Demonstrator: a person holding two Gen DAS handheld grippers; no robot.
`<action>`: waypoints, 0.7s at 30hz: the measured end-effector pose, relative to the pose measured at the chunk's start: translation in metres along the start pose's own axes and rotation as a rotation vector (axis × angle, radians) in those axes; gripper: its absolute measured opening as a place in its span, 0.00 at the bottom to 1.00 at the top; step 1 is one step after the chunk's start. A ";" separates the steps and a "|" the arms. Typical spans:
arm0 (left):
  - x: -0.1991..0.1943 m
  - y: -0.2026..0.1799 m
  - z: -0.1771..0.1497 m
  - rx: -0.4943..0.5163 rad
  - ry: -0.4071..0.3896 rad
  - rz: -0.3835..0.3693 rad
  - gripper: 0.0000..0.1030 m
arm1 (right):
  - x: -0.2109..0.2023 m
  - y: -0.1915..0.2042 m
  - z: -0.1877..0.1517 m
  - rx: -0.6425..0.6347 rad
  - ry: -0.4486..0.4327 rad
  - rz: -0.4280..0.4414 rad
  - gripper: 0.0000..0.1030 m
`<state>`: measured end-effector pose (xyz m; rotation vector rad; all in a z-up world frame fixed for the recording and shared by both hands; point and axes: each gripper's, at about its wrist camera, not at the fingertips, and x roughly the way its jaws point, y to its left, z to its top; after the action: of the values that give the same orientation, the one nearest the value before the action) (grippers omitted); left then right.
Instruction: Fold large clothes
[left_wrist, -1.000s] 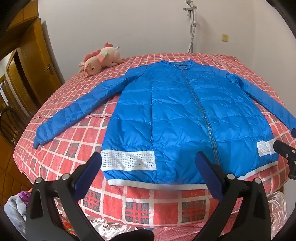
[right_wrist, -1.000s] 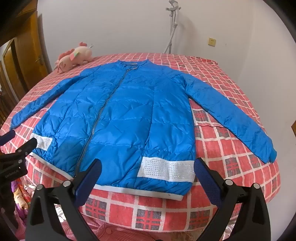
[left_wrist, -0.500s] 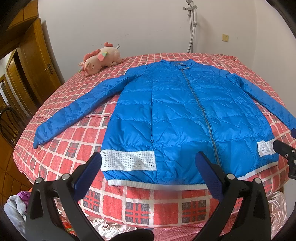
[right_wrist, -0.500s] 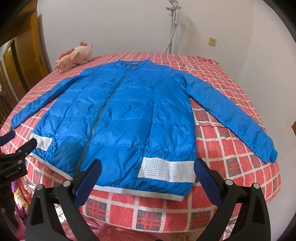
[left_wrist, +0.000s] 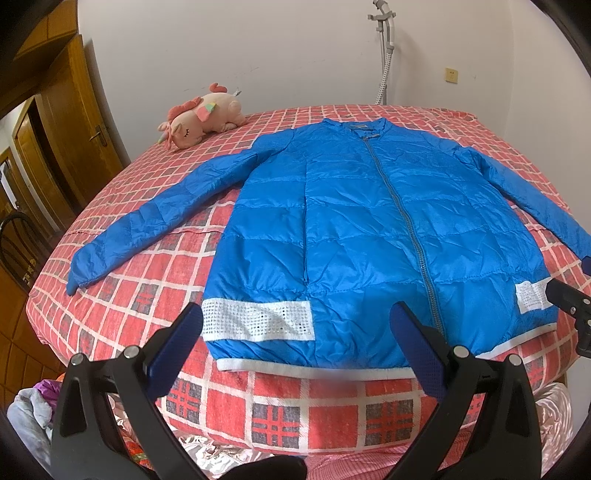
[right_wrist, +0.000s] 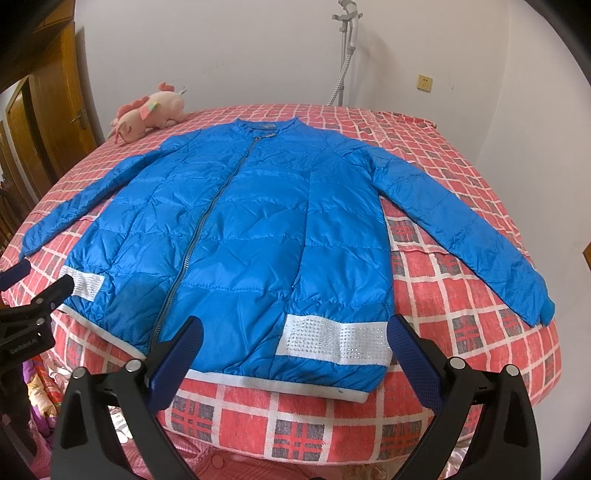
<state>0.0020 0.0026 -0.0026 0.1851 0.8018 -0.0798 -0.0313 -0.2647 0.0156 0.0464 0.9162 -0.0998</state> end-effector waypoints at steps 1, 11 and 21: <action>-0.001 0.000 0.000 0.000 0.001 0.000 0.97 | 0.000 0.000 0.000 0.001 0.000 0.000 0.96; 0.001 0.002 -0.001 -0.001 0.000 -0.001 0.97 | 0.001 0.000 0.001 0.000 0.001 0.000 0.96; 0.002 0.003 -0.001 -0.001 0.000 -0.001 0.97 | 0.001 0.002 0.001 -0.002 -0.004 -0.002 0.96</action>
<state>0.0029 0.0053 -0.0041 0.1838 0.8022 -0.0806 -0.0291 -0.2631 0.0155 0.0431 0.9123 -0.1009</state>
